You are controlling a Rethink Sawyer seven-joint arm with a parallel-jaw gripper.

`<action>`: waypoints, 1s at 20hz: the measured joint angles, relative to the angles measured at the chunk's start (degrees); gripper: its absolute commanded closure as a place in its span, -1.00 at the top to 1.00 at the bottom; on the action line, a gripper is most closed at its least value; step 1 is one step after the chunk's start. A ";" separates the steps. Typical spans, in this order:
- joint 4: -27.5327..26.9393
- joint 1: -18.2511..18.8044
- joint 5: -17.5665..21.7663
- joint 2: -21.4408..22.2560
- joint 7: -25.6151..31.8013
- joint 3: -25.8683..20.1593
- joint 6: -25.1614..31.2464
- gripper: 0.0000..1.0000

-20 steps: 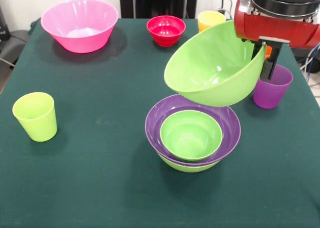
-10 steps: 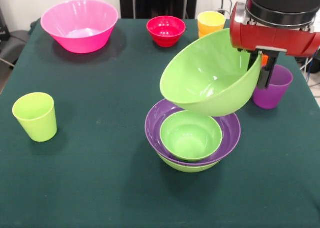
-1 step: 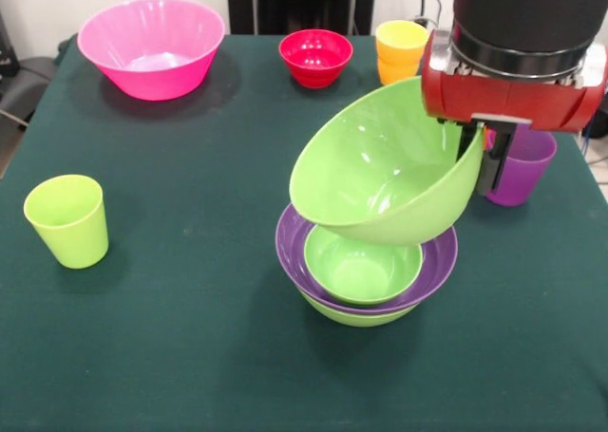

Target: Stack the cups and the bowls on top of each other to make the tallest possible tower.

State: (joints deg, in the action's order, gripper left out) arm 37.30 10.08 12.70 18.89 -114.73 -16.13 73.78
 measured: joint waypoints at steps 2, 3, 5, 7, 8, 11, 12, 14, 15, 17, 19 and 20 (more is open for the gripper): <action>-0.74 0.09 0.00 -0.46 0.45 0.00 0.18 -1.00; -1.00 0.13 -0.01 -0.66 0.65 0.00 0.26 -1.00; -1.20 0.22 0.00 -0.93 0.82 0.00 0.31 -1.00; -1.21 0.21 -0.01 -0.98 0.82 0.00 0.32 -1.00; -1.21 0.20 -0.01 -0.99 0.82 -0.01 0.32 -1.00; -1.21 0.23 -0.01 -0.99 0.82 -0.01 0.32 -1.00; -1.21 0.24 -0.01 -0.99 0.82 -0.01 0.32 -1.00; -1.21 0.30 -0.01 -0.99 0.82 -0.01 0.32 -1.00; -1.21 0.32 -0.01 -0.99 0.82 -0.01 0.32 -1.00; -1.21 0.38 -0.01 -0.99 0.82 -0.02 0.32 -1.00; -1.21 0.57 -0.01 -0.99 0.82 -0.02 0.32 -1.00; -1.21 0.63 -0.01 -0.99 0.82 -0.02 0.32 -1.00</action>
State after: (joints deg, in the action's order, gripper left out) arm 36.09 10.71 12.69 17.89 -113.91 -16.15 74.10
